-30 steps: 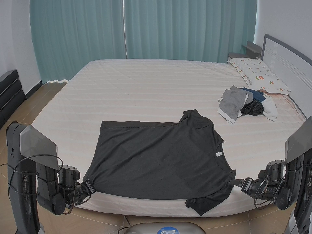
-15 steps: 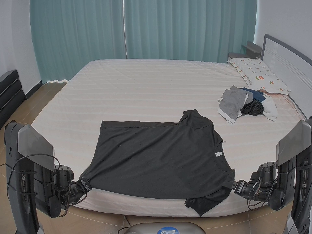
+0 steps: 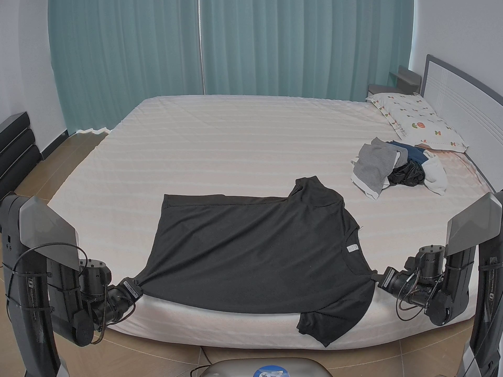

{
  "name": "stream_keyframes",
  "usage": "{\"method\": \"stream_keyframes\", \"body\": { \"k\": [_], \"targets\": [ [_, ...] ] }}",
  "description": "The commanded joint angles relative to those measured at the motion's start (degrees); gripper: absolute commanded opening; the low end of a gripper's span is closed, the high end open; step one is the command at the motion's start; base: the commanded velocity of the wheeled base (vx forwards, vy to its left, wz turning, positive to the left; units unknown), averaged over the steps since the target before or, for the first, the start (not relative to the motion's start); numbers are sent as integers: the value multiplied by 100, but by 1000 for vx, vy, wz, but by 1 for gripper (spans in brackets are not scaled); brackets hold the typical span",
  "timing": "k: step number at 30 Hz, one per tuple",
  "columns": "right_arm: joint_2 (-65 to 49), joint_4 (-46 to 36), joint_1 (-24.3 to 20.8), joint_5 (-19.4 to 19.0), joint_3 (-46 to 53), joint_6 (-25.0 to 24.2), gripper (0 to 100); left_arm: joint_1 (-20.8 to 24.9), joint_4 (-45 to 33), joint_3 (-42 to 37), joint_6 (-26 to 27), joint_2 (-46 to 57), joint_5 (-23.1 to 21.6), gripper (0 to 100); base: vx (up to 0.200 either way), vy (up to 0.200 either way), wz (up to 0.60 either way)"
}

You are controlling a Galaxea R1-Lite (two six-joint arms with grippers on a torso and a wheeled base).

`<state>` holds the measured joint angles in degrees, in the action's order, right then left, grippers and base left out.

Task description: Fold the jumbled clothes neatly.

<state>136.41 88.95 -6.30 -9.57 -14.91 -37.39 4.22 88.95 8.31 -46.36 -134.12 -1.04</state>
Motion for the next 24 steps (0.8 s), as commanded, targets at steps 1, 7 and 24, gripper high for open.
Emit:
{"method": "stream_keyframes", "body": {
  "k": [1, 7, 24],
  "targets": [
    [-124, 43, 41, -10, -337, 83, 0, -17, 52, 144, -189, 79, -2, 0, 0, 0, 0],
    [-27, -317, 15, -10, -865, 223, 0, -26, 52, 171, -251, 62, -11, 0, 0, 0, 0],
    [-176, -309, 147, -309, -882, 408, 100, -79, 52, 364, -479, -44, -11, 0, 0, 0, 0]
  ]
}}
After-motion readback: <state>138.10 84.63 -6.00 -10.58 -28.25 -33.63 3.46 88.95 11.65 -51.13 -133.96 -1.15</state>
